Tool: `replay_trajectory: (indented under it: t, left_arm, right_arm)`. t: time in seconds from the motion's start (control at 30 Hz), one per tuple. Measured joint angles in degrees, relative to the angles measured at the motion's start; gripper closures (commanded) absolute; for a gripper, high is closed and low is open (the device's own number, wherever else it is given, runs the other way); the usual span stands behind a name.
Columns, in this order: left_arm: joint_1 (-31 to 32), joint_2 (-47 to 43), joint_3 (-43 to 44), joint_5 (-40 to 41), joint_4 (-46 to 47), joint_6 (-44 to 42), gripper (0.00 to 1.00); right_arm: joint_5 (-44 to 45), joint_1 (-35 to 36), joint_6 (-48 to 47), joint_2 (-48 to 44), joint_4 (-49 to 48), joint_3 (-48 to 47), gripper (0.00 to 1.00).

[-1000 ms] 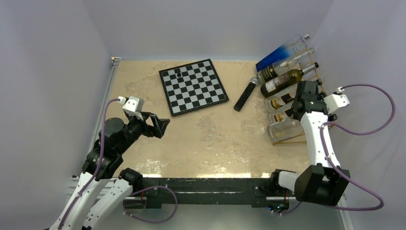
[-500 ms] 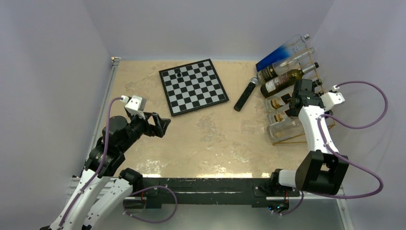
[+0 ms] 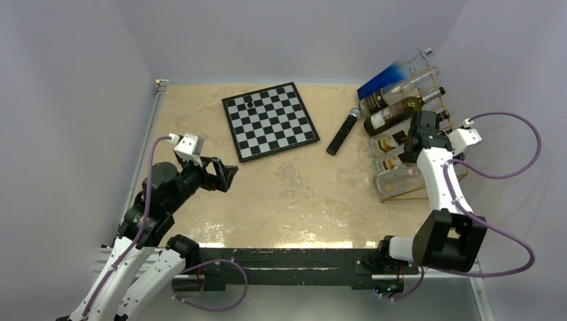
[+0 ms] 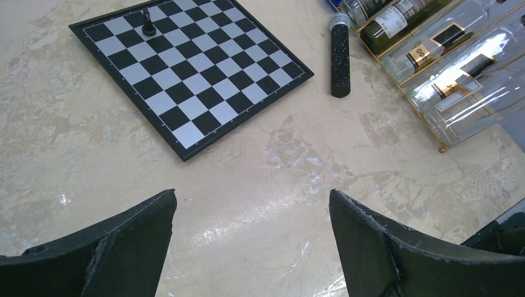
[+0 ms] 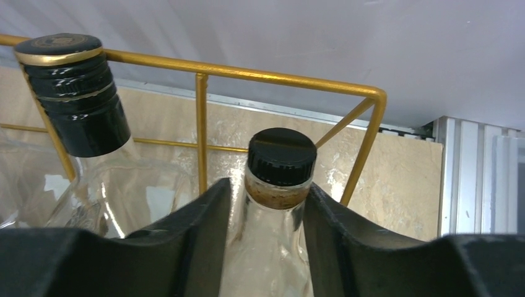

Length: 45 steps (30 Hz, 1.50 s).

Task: Take the wine bottle off the wine rack

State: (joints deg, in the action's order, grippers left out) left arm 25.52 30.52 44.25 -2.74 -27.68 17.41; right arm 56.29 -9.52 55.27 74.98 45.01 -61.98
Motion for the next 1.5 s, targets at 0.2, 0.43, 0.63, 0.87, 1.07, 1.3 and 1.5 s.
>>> replay_trajectory:
  t: [0.2,0.43,0.63,0.87,1.07,1.3,1.5]
  left_arm:
    - [0.00,-0.42,-0.02,0.02,-0.02,0.00,0.04]
    - [0.00,-1.05,0.00,0.00,-0.02,0.02,0.04]
    - [0.00,-1.33,-0.02,0.02,-0.09,0.02,0.04]
    - [0.00,-1.44,0.00,0.02,-0.20,0.02,0.05]
    - [0.00,-1.46,0.00,0.00,-0.24,0.02,0.05]
    - [0.00,-2.43,0.00,0.11,-0.24,0.02,0.05]
    - [0.00,-3.54,0.00,0.72,-0.24,0.02,0.06]
  right_arm:
    - [-0.04,-0.35,-0.33,-0.72,-0.20,0.37,1.00]
    - [-2.45,0.33,-1.55,-3.78,-0.46,0.39,1.00]
    - [-4.61,4.37,-5.60,-9.20,-0.46,0.42,1.00]
    - [-5.35,11.89,-13.31,-15.87,-1.33,0.63,1.00]
    - [-10.97,17.55,-26.18,-21.22,-4.24,1.64,1.00]
    - [-24.65,22.08,-39.85,-26.43,-6.29,3.54,1.00]
    - [-41.51,25.14,-44.78,-28.92,-8.15,3.63,1.00]
